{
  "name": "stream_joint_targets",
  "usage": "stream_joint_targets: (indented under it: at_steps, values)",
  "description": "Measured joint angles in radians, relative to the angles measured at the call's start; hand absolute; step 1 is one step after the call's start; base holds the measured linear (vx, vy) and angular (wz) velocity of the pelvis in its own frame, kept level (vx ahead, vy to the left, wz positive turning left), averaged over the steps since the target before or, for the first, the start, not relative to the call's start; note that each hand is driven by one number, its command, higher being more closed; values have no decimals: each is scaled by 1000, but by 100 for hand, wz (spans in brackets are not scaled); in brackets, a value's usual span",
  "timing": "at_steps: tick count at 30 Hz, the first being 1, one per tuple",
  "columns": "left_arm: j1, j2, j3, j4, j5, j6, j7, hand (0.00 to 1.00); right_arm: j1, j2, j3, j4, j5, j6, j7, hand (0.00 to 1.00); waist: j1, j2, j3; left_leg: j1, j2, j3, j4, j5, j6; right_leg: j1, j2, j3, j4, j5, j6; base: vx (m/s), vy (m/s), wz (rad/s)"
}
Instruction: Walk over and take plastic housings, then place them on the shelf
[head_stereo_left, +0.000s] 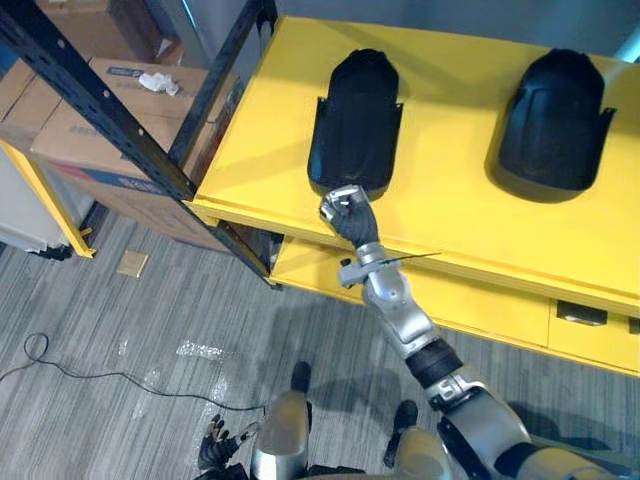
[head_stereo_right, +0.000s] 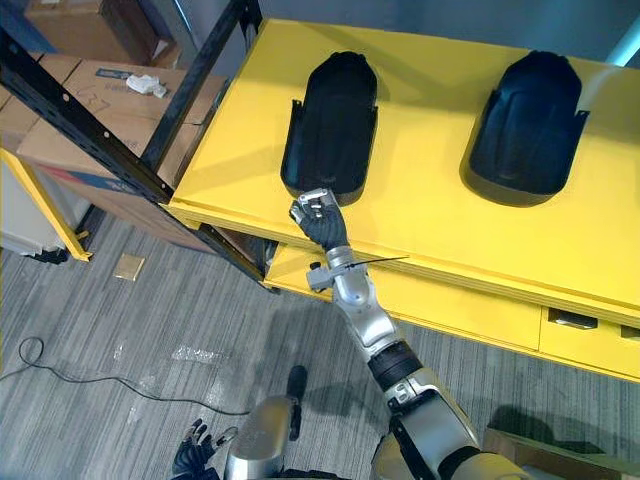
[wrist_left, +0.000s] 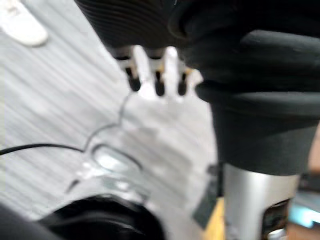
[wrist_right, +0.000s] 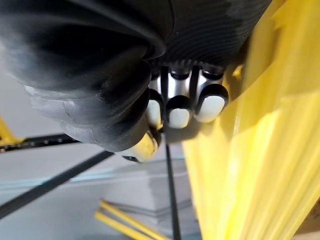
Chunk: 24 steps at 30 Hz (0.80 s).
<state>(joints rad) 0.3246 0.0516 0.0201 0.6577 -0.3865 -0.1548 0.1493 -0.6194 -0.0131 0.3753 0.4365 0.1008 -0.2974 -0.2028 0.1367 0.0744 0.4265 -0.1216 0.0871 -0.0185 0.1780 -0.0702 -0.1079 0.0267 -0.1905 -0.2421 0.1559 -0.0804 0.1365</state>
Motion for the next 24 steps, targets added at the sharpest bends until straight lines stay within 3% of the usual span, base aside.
stream_joint_targets:
  at_steps: [8,12,21,24]
  values:
    - [-42,-3,-9,32,-5,-49,-5,0,-98,9,-21,70,-42,18,-82,100,17,16,8,-22,3,-4,-7,13,-4,-46,-6,-2,50,-23,-3,-7,-3,2]
    - [-53,1,-27,31,-7,-48,-2,0,-132,9,-41,84,-76,38,-109,100,17,31,16,-19,3,-4,-14,19,-5,-48,-8,-2,58,-28,-2,0,0,0]
    - [-53,4,-45,25,-10,-33,1,0,-194,4,-90,83,-79,70,-146,100,16,38,20,-21,6,0,-11,23,-8,-61,-10,1,78,-35,-4,0,-2,-1]
    - [-53,6,-64,19,-10,-17,0,0,-194,4,-89,83,-85,79,-145,100,16,53,27,-20,6,0,-11,25,-9,-63,-12,1,84,-36,-4,-12,1,0]
